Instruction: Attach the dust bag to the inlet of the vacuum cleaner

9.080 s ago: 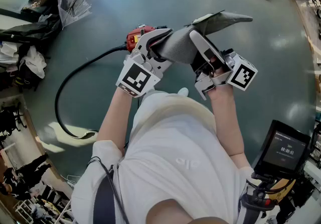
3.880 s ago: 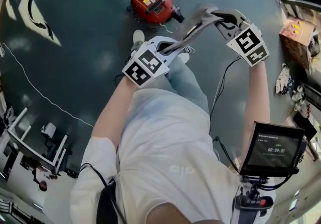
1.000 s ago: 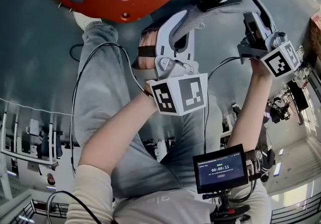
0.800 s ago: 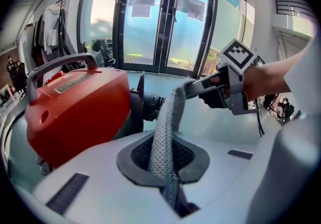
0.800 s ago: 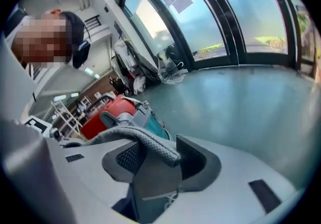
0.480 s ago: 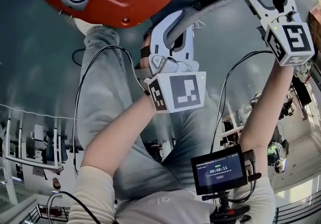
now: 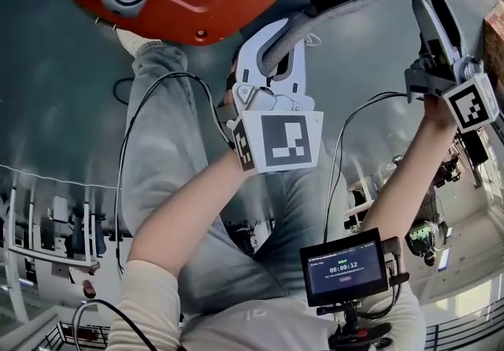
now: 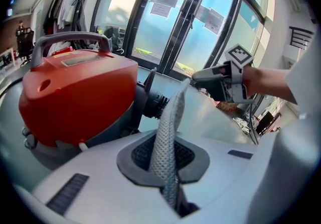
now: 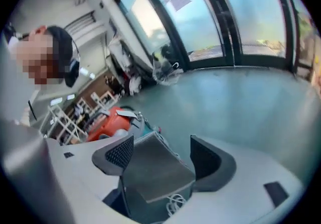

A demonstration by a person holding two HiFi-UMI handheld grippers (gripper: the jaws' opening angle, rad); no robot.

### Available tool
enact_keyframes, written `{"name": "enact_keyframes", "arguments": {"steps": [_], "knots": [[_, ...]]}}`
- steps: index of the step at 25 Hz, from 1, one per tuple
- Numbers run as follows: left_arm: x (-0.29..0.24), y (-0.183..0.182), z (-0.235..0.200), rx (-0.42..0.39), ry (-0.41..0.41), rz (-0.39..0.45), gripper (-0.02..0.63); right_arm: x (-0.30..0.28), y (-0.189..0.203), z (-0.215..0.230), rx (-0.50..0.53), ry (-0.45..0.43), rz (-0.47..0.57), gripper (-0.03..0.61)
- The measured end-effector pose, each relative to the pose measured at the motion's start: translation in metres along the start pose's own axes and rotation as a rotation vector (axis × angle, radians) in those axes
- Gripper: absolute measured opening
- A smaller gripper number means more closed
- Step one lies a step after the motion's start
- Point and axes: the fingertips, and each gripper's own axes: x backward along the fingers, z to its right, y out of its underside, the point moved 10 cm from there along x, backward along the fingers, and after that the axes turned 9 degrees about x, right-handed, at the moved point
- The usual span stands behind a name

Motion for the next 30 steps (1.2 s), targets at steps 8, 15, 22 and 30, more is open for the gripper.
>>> {"name": "enact_keyframes", "arguments": {"steps": [8, 15, 22, 30], "knots": [[0.009, -0.005, -0.009, -0.111, 0.048, -0.002, 0.012, -0.028, 0.084, -0.105, 0.348, -0.169, 0.094, 0.341], [0.013, -0.016, -0.025, -0.252, 0.241, -0.011, 0.014, -0.058, 0.079, -0.123, 0.599, -0.042, 0.092, 0.339], [0.047, -0.035, -0.032, -0.286, 0.351, -0.143, 0.015, -0.053, 0.086, -0.118, 0.546, -0.058, 0.149, 0.339], [0.090, -0.087, -0.037, -0.630, 0.471, -0.312, 0.043, -0.052, 0.077, -0.123, 0.573, -0.072, 0.097, 0.339]]}}
